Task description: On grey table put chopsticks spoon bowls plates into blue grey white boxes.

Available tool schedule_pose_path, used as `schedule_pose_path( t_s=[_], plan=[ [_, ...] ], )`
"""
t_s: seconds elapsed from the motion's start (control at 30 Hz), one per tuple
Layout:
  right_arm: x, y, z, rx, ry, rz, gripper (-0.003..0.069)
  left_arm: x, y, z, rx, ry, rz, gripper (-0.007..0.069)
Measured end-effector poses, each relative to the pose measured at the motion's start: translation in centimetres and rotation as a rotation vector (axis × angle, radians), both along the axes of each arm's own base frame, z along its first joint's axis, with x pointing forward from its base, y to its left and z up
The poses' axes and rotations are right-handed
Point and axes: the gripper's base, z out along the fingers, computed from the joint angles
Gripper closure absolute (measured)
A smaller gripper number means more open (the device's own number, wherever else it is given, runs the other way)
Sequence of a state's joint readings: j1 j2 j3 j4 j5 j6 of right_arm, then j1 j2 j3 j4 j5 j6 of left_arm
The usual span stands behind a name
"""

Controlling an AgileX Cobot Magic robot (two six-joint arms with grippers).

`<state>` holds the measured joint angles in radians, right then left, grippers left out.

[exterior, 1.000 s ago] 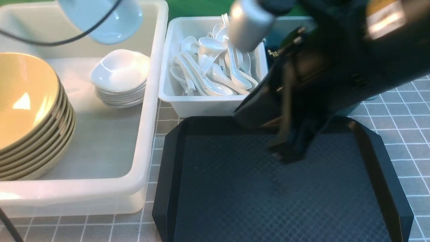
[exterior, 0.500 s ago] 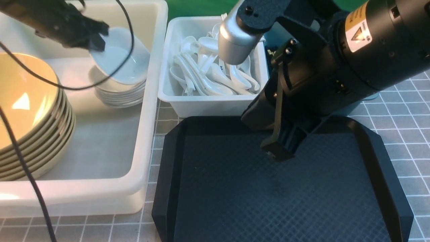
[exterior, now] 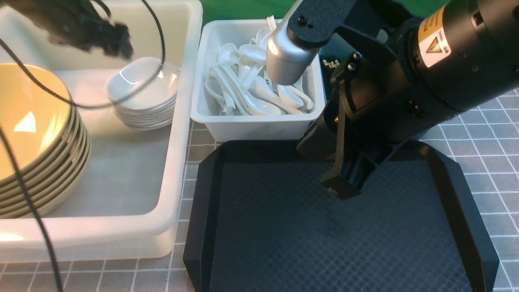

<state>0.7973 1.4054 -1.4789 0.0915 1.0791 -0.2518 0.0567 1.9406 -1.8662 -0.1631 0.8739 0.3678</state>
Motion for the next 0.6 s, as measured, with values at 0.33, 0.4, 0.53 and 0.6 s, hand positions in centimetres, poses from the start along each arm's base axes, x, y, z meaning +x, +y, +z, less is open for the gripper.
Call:
schedule_pose_path(
  t_s=[0.33,0.4,0.53,0.6],
  plan=[
    [0.1,-0.5,1.2,0.049,-0.085,-0.046,0.058,-14.7,-2.9,13.3,0.059,-0.081,0.039,0.0424],
    [-0.2,-1.0,1.6,0.059,-0.107,-0.06,0.0578,-17.7,-3.0,13.9,0.049,-0.094,0.052,0.0531],
    [-1.7,-2.7,1.4,0.095,-0.147,-0.076,0.0573,-26.0,-2.3,13.3,0.02,-0.166,0.098,0.0626],
    [-2.7,-3.8,0.9,0.134,-0.177,-0.081,0.0568,-29.4,-2.0,11.1,0.012,-0.207,0.108,0.0634]
  ],
)
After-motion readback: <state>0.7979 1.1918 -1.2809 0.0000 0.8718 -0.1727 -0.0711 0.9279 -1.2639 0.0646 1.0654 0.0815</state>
